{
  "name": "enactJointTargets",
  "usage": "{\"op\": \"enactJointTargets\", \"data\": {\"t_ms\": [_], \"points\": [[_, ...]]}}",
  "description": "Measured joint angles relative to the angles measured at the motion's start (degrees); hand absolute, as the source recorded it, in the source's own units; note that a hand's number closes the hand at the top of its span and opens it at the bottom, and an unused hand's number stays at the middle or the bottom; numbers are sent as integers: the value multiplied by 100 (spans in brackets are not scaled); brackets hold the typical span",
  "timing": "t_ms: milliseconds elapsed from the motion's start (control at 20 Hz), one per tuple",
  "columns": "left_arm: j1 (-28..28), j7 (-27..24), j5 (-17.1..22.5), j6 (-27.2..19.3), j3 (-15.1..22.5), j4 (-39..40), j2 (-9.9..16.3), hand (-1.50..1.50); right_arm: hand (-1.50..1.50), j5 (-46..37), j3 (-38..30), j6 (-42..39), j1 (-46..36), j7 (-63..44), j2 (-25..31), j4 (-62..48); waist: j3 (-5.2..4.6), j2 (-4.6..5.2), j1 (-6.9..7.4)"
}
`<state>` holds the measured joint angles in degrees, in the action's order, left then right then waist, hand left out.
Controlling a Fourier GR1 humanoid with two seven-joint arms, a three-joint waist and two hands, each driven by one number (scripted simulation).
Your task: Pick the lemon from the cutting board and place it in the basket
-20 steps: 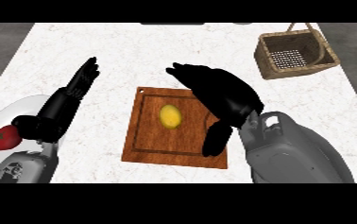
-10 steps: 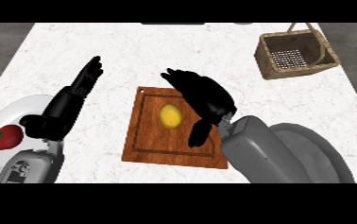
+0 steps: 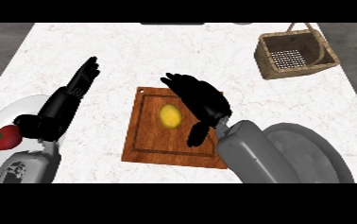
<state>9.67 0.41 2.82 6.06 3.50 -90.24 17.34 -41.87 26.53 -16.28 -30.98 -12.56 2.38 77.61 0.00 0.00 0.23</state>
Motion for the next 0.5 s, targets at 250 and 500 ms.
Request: {"op": "enactJointTargets", "data": {"t_ms": [250,500], "points": [[-15,-13,-6,200,-200,-30,-19,0,-150,158,54,9,-148,-75,-166,-40,0,0,3],[-10,-84,-206,214,-236,48,-184,0,-150,27,107,-5,-118,-97,-216,-83,0,-1,-4]]}}
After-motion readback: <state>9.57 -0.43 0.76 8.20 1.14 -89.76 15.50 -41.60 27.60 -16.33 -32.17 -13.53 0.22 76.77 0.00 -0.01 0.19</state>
